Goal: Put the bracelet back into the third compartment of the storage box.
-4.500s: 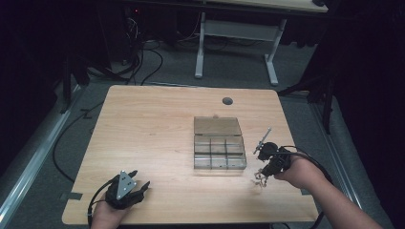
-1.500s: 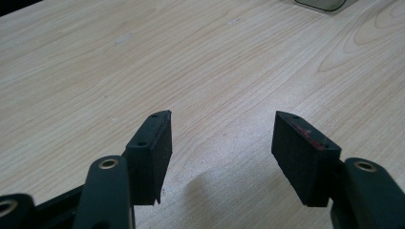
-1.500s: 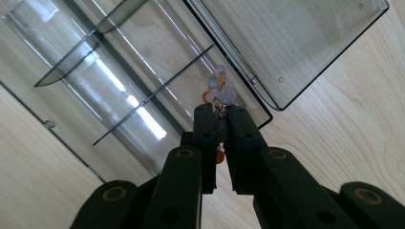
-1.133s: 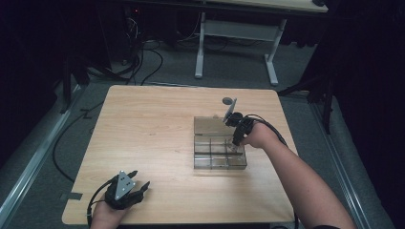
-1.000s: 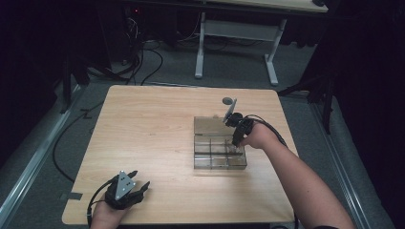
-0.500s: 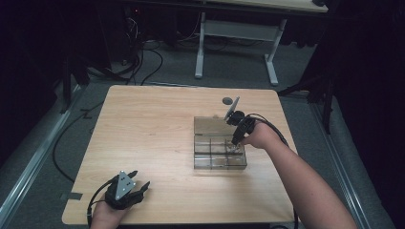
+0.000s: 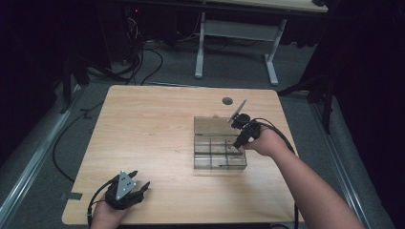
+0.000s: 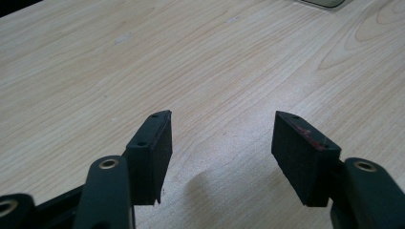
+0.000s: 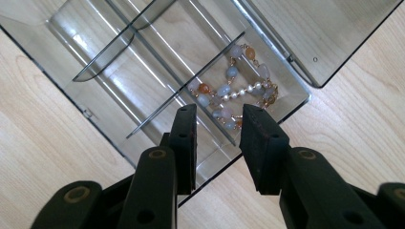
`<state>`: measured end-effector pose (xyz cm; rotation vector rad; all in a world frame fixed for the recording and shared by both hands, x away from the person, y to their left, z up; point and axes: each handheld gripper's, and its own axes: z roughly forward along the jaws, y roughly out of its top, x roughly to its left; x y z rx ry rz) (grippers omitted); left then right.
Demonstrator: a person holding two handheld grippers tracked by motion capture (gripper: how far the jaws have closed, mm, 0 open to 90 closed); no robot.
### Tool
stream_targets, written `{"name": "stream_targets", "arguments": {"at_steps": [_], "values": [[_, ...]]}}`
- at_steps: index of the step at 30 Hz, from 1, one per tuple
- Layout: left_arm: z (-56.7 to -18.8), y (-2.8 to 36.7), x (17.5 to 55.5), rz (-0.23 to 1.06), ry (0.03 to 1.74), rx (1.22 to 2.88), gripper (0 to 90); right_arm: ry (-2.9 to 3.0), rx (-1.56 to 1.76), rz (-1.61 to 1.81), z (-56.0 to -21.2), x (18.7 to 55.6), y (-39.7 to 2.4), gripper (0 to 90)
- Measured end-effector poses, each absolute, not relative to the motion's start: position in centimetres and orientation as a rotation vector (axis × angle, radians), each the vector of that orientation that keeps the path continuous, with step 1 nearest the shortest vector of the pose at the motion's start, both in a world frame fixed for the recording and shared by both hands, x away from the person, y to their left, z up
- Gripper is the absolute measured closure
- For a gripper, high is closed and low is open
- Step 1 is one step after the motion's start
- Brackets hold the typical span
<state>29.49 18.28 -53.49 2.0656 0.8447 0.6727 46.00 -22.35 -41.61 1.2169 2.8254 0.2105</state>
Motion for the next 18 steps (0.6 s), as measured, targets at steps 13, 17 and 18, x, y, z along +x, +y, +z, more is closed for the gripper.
{"name": "stream_targets", "arguments": {"at_steps": [13,17,18], "values": [[-53.5,18.3,29.5,0.671,0.847,2.07,39.9,2.762,1.223,0.327,-41.8,42.7,-24.1,64.5],[-53.5,18.3,29.5,0.673,0.848,2.068,39.8,2.725,1.229,0.385,-42.2,41.5,-24.8,64.2],[-53.5,18.3,29.5,0.672,0.85,2.066,39.8,2.72,1.234,0.399,-42.4,41.2,-25.0,63.5]]}}
